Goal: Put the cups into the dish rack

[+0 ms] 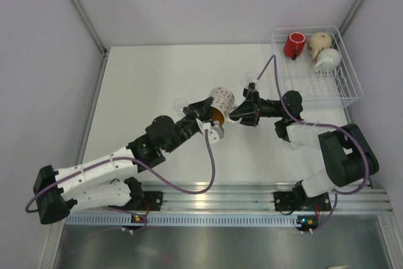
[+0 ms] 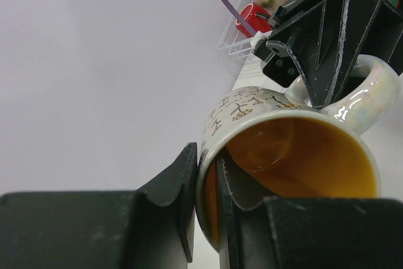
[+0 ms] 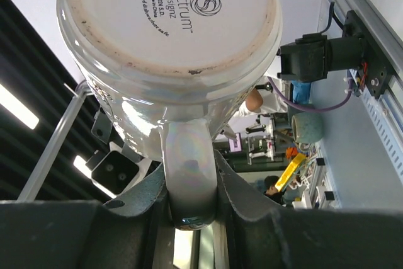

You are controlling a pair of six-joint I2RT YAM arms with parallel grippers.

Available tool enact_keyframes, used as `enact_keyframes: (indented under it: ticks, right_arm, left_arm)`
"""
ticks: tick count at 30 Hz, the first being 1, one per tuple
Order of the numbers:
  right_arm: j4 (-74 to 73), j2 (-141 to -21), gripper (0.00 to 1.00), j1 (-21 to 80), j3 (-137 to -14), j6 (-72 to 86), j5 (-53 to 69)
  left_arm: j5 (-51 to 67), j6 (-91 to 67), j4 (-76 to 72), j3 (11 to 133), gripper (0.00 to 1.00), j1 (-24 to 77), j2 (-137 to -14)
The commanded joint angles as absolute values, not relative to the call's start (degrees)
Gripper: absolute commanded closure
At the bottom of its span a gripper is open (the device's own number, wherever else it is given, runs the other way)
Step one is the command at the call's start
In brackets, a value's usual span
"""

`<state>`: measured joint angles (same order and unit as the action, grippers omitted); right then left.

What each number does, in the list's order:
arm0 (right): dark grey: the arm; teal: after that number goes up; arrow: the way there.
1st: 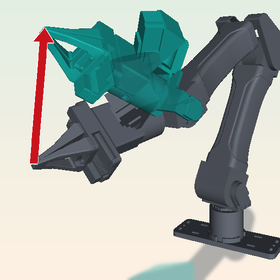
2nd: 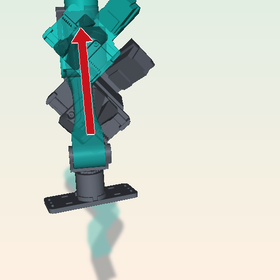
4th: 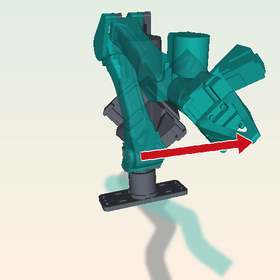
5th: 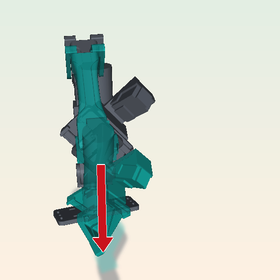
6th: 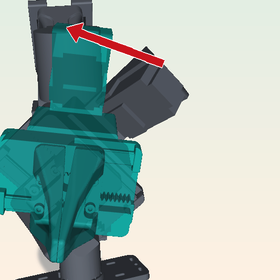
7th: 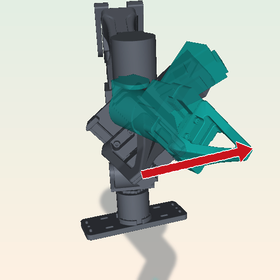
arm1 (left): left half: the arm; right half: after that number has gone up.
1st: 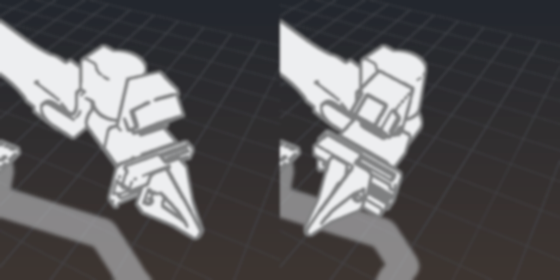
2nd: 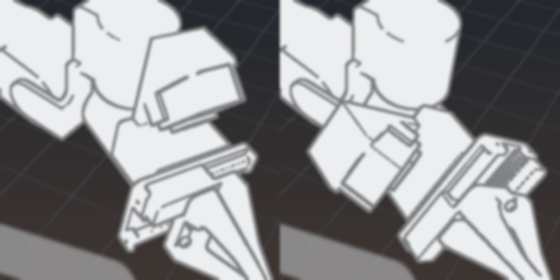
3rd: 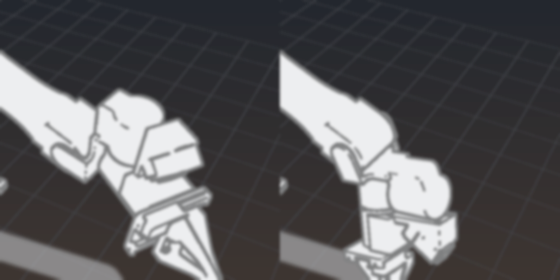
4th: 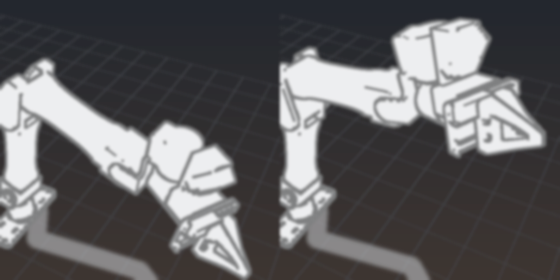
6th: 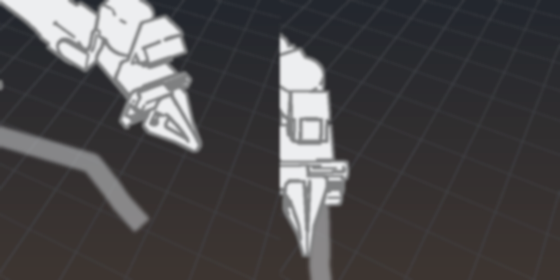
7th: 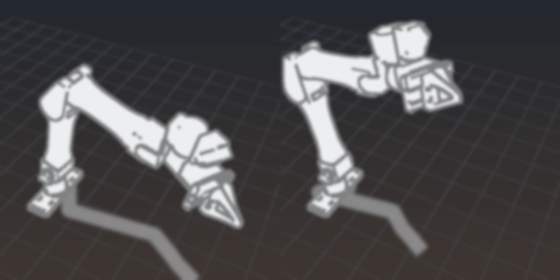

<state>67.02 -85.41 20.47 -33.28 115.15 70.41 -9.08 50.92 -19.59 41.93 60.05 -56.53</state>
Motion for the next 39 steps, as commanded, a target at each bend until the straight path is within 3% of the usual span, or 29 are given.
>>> enact_keyframes:
  ticks: [1,3,4,8,16,25,39]
  right_arm:
    - [97.91,-84.99,1.00,23.64,-35.77,130.96,69.26]
    - [97.91,-84.73,1.00,23.64,-36.82,130.34,69.52]
    - [97.91,-84.47,1.00,23.64,-37.17,130.34,69.26]
    - [97.91,-84.02,1.00,22.94,-38.58,129.29,66.72]
    - [97.91,-83.41,1.00,22.41,-42.36,129.20,63.46]
    - [97.82,-85.25,1.00,18.73,-43.94,129.73,61.08]
    - [95.46,-91.57,1.00,9.24,-51.50,128.68,60.38]
  left_arm:
    - [-7.98,50.71,-31.03,42.54,1.00,61.26,-57.04]
    - [-9.22,50.63,-31.11,42.10,0.98,61.26,-57.13]
    - [-10.01,50.80,-31.11,41.75,0.86,61.26,-57.04]
    - [-10.72,50.28,-31.11,41.05,0.54,61.17,-56.69]
    - [-12.04,50.62,-31.20,39.99,0.51,61.17,-56.25]
    - [-12.57,48.87,-31.11,40.17,0.33,61.26,-54.49]
    - [-16.78,39.05,-30.15,43.85,0.26,61.17,-54.58]
